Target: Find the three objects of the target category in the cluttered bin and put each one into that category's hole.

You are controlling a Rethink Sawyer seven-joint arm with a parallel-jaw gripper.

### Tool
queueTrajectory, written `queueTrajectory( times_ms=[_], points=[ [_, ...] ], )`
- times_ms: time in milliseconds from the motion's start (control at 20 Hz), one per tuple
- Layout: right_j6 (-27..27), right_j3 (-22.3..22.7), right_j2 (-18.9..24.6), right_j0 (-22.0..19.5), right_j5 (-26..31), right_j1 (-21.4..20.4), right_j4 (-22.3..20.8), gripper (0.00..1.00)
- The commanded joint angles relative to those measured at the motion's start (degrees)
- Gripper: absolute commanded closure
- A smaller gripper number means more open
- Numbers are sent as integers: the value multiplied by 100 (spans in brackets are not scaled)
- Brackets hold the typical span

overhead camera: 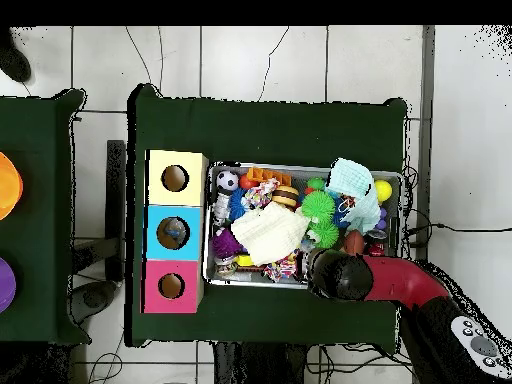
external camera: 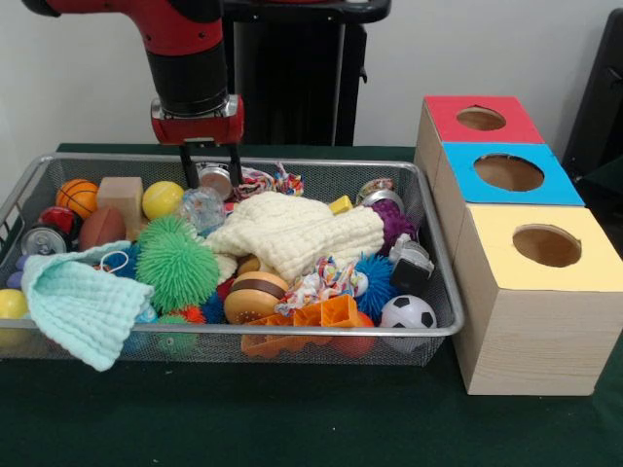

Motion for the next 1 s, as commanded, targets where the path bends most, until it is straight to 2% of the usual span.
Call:
queueTrajectory(
  times_ms=[50, 1000],
  points=[
    [382, -222, -196, 57, -630, 465, -363, 0],
    [426, -456, -656, 223, -1519, 1035, -439, 0]
  ],
)
